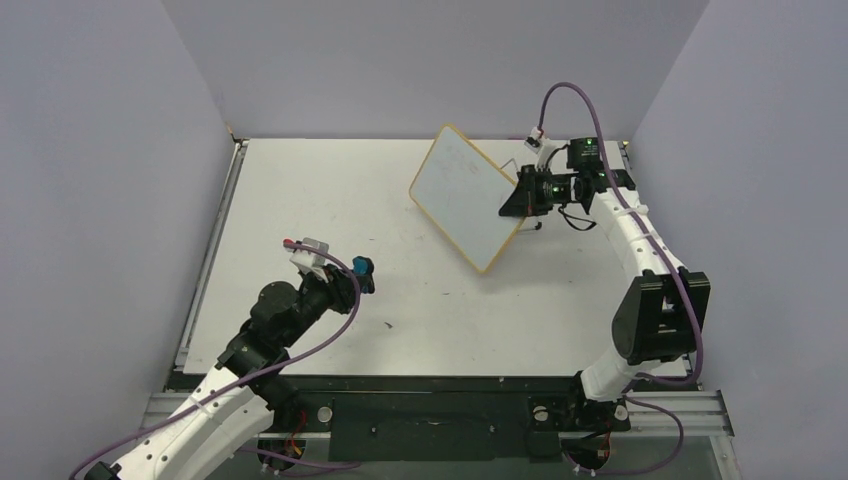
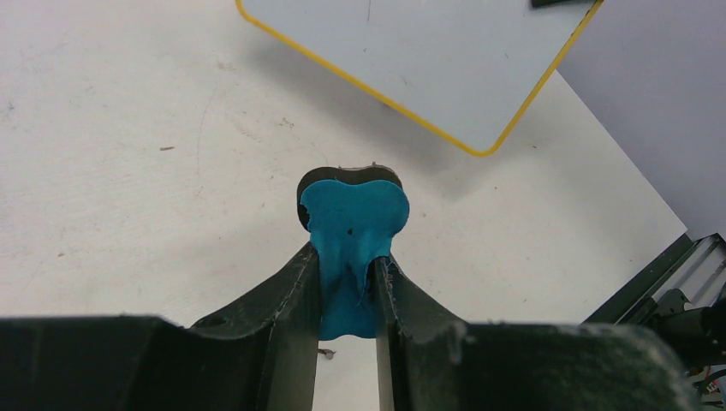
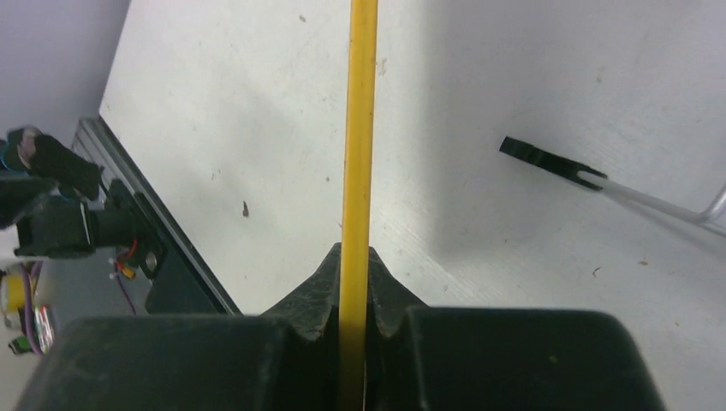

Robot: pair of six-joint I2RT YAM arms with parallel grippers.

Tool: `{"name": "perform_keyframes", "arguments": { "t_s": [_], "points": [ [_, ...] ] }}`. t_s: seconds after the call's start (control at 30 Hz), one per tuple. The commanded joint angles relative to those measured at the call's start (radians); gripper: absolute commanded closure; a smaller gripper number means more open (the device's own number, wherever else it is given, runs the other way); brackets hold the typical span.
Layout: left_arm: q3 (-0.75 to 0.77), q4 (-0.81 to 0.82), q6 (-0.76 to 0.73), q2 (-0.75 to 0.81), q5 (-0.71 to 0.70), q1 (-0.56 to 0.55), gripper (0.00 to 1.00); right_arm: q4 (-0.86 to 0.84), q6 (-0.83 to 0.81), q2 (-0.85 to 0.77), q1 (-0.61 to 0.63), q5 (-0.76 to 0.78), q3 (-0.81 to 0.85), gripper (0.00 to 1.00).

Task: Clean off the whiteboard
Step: Place the whiteboard on the whiteboard stand.

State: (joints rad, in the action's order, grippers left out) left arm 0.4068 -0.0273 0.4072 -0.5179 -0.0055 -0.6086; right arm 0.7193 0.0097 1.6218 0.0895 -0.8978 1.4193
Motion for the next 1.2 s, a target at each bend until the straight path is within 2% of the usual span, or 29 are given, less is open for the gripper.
{"name": "perform_keyframes", "arguments": {
  "t_s": [0.0, 0.2, 0.57, 1.17],
  "points": [
    [0.019, -0.006, 0.008, 0.02, -0.026, 0.004, 1.0, -0.257, 0.177, -0.11, -0.029, 0.011, 0.066, 1.0],
    [0.022, -0.012, 0.005, 0.024, -0.037, 0.003, 1.0, -0.411, 0.273, -0.164, -0.076, 0.115, 0.04, 1.0],
    [0.023, -0.01, 0.005, 0.013, -0.039, 0.004, 1.0, -0.485, 0.311, -0.207, -0.118, 0.302, -0.1, 1.0],
    [0.024, -0.01, 0.003, 0.006, -0.035, 0.004, 1.0, -0.486, 0.216, -0.127, -0.112, 0.365, -0.217, 1.0]
  ]
}}
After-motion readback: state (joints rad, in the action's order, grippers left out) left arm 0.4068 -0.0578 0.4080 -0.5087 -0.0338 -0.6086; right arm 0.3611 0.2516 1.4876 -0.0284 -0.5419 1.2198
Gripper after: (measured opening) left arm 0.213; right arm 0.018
